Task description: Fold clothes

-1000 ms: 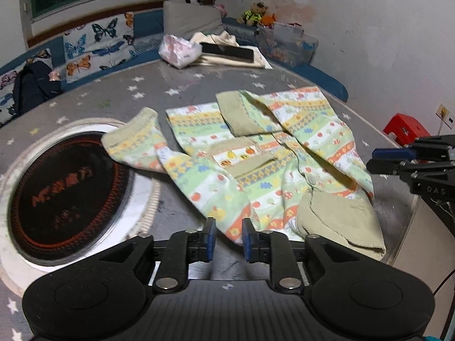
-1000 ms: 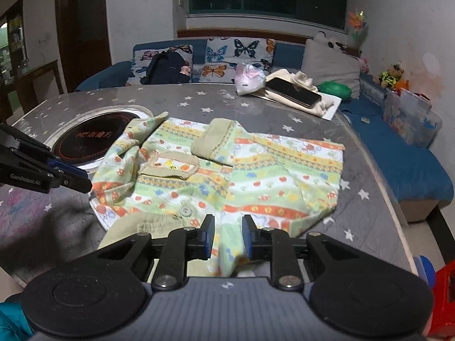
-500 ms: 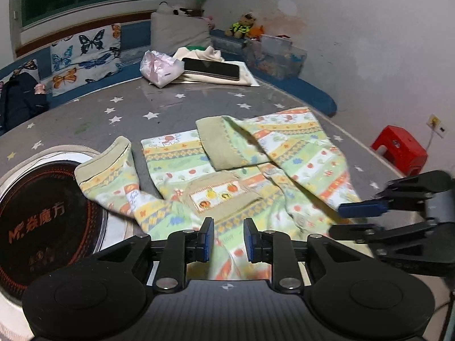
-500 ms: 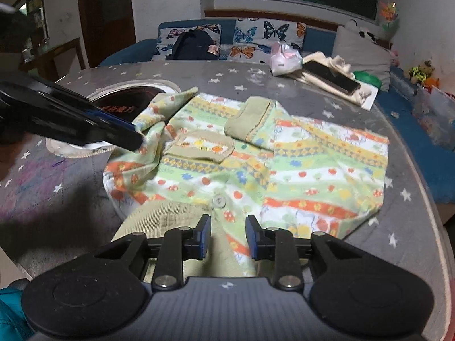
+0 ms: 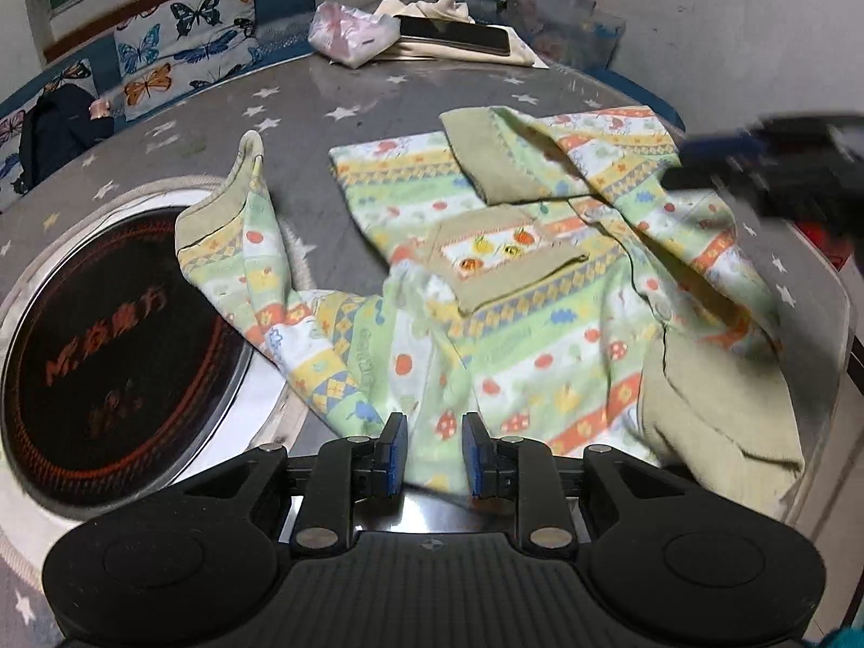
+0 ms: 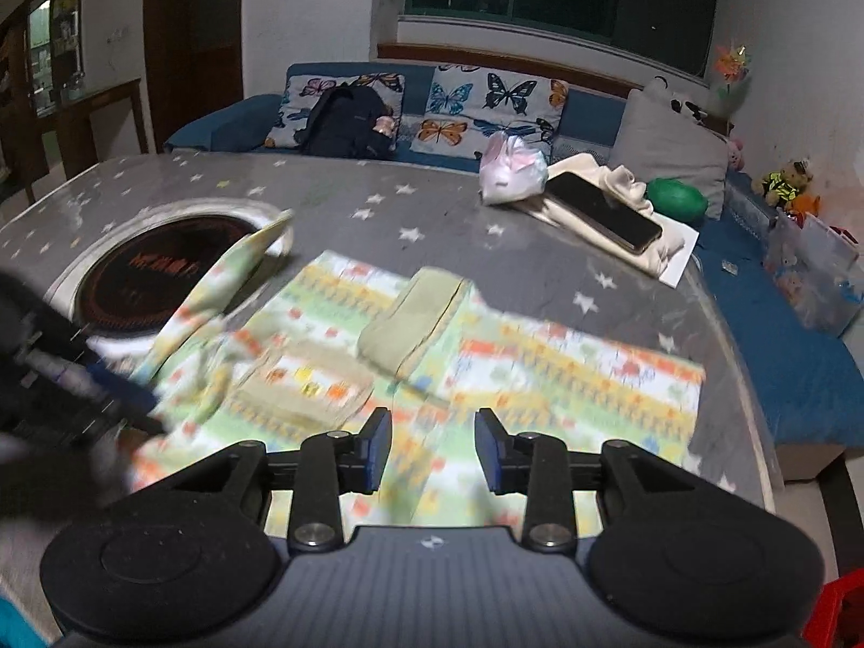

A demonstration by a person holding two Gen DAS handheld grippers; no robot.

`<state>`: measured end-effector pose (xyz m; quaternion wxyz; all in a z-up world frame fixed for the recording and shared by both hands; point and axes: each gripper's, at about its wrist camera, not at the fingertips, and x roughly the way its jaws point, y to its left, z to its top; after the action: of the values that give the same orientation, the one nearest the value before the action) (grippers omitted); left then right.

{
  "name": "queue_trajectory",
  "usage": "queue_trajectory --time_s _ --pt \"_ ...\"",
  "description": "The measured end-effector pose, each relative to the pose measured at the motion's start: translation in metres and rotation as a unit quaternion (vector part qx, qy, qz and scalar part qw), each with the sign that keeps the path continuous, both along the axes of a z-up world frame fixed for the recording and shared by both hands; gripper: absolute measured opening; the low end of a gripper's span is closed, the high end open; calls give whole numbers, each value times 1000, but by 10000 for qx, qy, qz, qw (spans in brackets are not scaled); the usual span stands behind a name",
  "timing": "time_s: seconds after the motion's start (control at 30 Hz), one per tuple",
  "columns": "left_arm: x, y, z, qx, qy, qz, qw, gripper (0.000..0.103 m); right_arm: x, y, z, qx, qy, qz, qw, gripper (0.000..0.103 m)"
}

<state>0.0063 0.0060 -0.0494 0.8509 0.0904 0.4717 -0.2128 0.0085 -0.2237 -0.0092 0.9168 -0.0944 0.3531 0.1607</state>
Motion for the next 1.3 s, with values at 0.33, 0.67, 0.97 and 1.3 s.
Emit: queue_trajectory --time_s 0.33,0.67,0.97,1.3 --pt "4 2 22 -302 -107 -36 9995 47 71 11 -20 -29 175 -173 9997 42" --pt "44 -5 28 -323 -364 419 9979 55 78 -3 -43 -101 287 -386 9988 6" --pt "80 -7 23 -324 -443 812 9952 55 24 -48 -18 -338 -48 -919 9952 4" --pt "116 -7 24 -358 -464 1143 9917 56 -38 -104 -16 -784 105 -1763 9812 3"
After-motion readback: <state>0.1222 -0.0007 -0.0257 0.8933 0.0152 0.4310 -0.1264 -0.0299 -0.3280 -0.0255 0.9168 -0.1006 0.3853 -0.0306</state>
